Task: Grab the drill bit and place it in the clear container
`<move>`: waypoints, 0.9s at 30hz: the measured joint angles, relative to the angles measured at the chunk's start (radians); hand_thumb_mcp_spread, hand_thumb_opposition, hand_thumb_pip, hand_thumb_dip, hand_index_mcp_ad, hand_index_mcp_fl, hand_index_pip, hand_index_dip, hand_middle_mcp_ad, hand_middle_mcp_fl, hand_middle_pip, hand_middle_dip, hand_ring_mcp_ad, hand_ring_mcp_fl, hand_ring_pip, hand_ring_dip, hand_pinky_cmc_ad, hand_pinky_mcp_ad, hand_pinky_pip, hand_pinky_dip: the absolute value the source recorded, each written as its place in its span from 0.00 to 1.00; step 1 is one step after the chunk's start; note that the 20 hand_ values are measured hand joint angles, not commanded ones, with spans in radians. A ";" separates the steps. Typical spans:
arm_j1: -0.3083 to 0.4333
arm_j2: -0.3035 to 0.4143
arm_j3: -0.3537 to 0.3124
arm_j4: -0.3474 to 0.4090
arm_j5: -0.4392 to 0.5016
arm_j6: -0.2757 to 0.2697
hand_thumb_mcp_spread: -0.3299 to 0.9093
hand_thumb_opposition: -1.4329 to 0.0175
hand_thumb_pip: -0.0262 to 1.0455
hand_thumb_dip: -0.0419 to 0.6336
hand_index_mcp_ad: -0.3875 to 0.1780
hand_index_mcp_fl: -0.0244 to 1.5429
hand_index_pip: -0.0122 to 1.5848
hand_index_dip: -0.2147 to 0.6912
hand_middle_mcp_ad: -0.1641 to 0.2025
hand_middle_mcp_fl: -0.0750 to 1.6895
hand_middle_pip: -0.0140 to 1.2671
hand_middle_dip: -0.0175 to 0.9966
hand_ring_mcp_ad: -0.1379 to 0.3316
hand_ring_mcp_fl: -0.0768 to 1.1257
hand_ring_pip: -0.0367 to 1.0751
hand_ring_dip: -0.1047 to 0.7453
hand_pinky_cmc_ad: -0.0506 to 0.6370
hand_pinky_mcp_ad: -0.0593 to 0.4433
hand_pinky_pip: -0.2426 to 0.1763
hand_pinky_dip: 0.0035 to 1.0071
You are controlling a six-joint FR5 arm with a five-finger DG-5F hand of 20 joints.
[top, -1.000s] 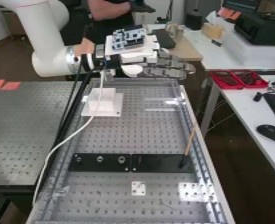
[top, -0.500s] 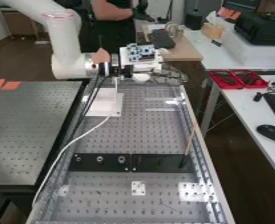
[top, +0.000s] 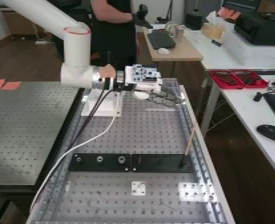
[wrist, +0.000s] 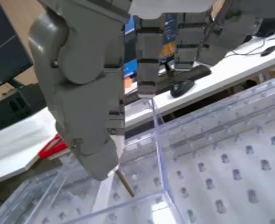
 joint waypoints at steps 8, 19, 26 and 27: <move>0.007 0.006 -0.010 0.010 0.013 -0.002 0.79 0.29 0.43 0.41 0.45 0.60 0.62 0.45 0.59 0.26 0.10 0.22 0.64 0.14 0.13 0.14 0.54 0.38 0.40 0.18; 0.012 0.006 0.002 -0.049 -0.002 -0.006 0.62 0.40 0.55 0.41 0.44 0.15 0.32 0.45 0.59 0.13 0.10 0.22 0.67 0.09 0.11 0.14 0.53 0.41 0.36 0.21; 0.016 0.017 -0.007 -0.042 0.011 0.001 0.60 0.43 0.58 0.41 0.47 0.10 0.25 0.45 0.59 0.13 0.10 0.22 0.69 0.06 0.11 0.14 0.51 0.40 0.36 0.24; 0.015 0.024 -0.011 -0.039 0.015 0.003 0.60 0.43 0.58 0.41 0.47 0.10 0.25 0.45 0.59 0.13 0.10 0.22 0.69 0.07 0.11 0.14 0.51 0.40 0.36 0.24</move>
